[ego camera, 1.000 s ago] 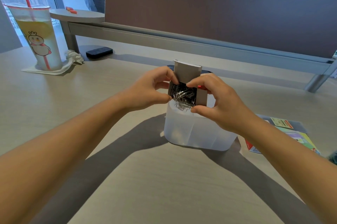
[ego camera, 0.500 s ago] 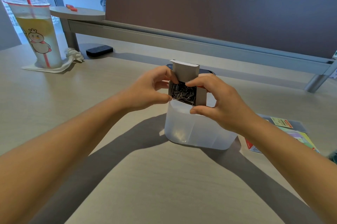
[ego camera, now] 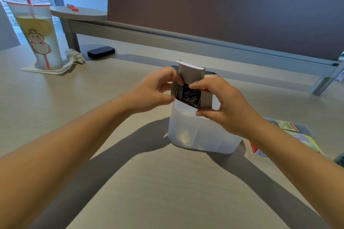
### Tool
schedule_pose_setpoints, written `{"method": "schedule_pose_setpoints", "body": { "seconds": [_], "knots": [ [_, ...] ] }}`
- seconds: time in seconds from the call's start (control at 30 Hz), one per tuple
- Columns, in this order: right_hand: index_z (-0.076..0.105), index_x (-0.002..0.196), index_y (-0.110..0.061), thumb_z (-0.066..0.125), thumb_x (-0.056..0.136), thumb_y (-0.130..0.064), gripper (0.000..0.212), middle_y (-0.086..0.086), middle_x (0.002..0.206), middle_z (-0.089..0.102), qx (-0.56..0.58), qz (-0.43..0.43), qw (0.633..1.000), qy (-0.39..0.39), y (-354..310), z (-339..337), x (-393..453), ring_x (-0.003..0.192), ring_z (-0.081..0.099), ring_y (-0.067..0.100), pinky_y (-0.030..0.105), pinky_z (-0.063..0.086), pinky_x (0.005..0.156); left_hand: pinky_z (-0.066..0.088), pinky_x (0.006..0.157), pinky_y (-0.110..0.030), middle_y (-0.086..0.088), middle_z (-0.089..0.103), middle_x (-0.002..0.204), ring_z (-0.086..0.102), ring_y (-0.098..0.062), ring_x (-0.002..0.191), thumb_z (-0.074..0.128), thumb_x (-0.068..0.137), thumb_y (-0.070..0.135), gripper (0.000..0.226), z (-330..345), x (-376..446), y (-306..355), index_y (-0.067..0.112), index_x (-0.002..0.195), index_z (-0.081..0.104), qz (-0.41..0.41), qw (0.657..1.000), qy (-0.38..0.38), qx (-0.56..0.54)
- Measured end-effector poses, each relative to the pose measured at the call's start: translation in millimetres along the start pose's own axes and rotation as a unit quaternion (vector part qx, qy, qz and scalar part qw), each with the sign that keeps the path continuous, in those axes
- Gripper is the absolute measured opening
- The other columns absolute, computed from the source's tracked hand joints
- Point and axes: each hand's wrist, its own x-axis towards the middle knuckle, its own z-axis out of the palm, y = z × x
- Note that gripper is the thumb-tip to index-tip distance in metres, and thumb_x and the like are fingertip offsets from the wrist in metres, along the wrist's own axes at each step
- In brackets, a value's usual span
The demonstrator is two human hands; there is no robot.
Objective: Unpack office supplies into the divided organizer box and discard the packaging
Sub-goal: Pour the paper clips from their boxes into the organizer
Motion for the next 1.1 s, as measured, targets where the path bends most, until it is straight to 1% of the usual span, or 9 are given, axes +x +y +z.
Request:
{"method": "schedule_pose_setpoints", "body": {
  "seconds": [0.17, 0.27, 0.43, 0.5, 0.67, 0.73, 0.83, 0.97, 1.1],
  "knots": [
    [0.049, 0.120, -0.014, 0.067, 0.074, -0.004, 0.050, 0.008, 0.131, 0.047, -0.004, 0.002, 1.000, 0.006, -0.4, 0.6, -0.6, 0.110, 0.035, 0.008, 0.019, 0.033, 0.093, 0.050, 0.076, -0.010, 0.007, 0.053, 0.097, 0.061, 0.003, 0.087, 0.053, 0.075, -0.017, 0.039, 0.5, 0.0, -0.5, 0.021, 0.085, 0.049, -0.001, 1.000, 0.006, 0.005],
    [0.049, 0.121, -0.014, 0.065, 0.075, -0.001, 0.050, 0.008, 0.132, 0.046, -0.008, 0.000, 1.000, 0.015, 0.6, 0.2, 0.0, 0.112, 0.033, 0.007, 0.013, 0.030, 0.092, 0.051, 0.080, -0.012, 0.006, 0.053, 0.099, 0.059, -0.008, 0.092, 0.053, 0.075, -0.016, 0.040, 1.1, -0.3, -0.4, 0.022, 0.085, 0.049, 0.004, 1.000, 0.009, 0.012],
    [0.049, 0.120, -0.014, 0.066, 0.076, -0.006, 0.048, 0.008, 0.128, 0.049, 0.000, 0.000, 1.000, 0.012, 0.9, 0.0, -1.2, 0.110, 0.034, 0.006, 0.007, 0.028, 0.088, 0.050, 0.077, -0.011, 0.005, 0.053, 0.096, 0.061, -0.001, 0.088, 0.053, 0.075, -0.017, 0.039, 0.2, -1.8, -1.0, 0.021, 0.085, 0.050, 0.008, 1.000, 0.010, 0.015],
    [0.049, 0.119, -0.013, 0.067, 0.075, -0.008, 0.048, 0.008, 0.126, 0.051, 0.005, -0.001, 1.000, 0.014, 1.2, -0.2, -1.6, 0.108, 0.036, 0.006, 0.010, 0.030, 0.090, 0.050, 0.075, -0.012, 0.003, 0.053, 0.095, 0.061, -0.004, 0.087, 0.051, 0.074, -0.019, 0.041, -0.2, -2.1, -2.2, 0.020, 0.084, 0.050, 0.010, 1.000, 0.011, 0.022],
    [0.049, 0.119, -0.011, 0.066, 0.075, -0.004, 0.048, 0.009, 0.127, 0.051, 0.008, 0.001, 1.000, 0.015, 0.7, -1.9, -3.2, 0.109, 0.037, 0.008, 0.017, 0.031, 0.095, 0.049, 0.074, -0.009, 0.005, 0.053, 0.097, 0.060, 0.005, 0.086, 0.050, 0.075, -0.020, 0.044, 0.4, -2.5, -3.8, 0.022, 0.086, 0.051, 0.010, 0.999, 0.013, 0.031],
    [0.050, 0.120, -0.010, 0.066, 0.075, -0.002, 0.048, 0.010, 0.128, 0.050, 0.005, 0.001, 1.000, 0.017, 0.4, -1.2, -3.7, 0.110, 0.036, 0.008, 0.019, 0.032, 0.095, 0.048, 0.078, -0.009, 0.008, 0.052, 0.098, 0.059, 0.003, 0.089, 0.051, 0.076, -0.018, 0.044, 0.8, -2.6, -3.0, 0.024, 0.086, 0.050, 0.020, 0.999, 0.014, 0.042],
    [0.050, 0.119, -0.010, 0.067, 0.074, -0.002, 0.048, 0.011, 0.128, 0.050, -0.003, -0.006, 1.000, 0.025, 0.4, 0.6, -3.7, 0.110, 0.035, 0.009, 0.011, 0.028, 0.091, 0.047, 0.082, -0.007, 0.011, 0.050, 0.098, 0.056, -0.006, 0.094, 0.051, 0.077, -0.017, 0.041, 2.5, -1.5, -1.8, 0.024, 0.086, 0.049, 0.026, 0.997, 0.020, 0.066],
    [0.051, 0.119, -0.010, 0.068, 0.073, -0.002, 0.050, 0.012, 0.129, 0.049, -0.011, -0.007, 1.000, 0.024, -0.4, 2.0, -3.2, 0.110, 0.034, 0.010, 0.018, 0.031, 0.092, 0.046, 0.082, -0.004, 0.012, 0.048, 0.098, 0.054, -0.007, 0.094, 0.051, 0.076, -0.018, 0.041, 3.8, 0.1, -1.6, 0.021, 0.087, 0.048, 0.020, 0.997, 0.031, 0.073],
    [0.050, 0.119, -0.010, 0.068, 0.072, -0.001, 0.051, 0.013, 0.129, 0.048, -0.010, -0.013, 1.000, 0.023, -0.3, 1.4, -3.2, 0.112, 0.036, 0.013, 0.017, 0.031, 0.092, 0.047, 0.078, -0.005, 0.012, 0.049, 0.095, 0.057, -0.006, 0.088, 0.052, 0.075, -0.018, 0.045, 4.6, -1.2, 0.1, 0.026, 0.082, 0.047, 0.021, 0.998, 0.029, 0.059]
  ]
}}
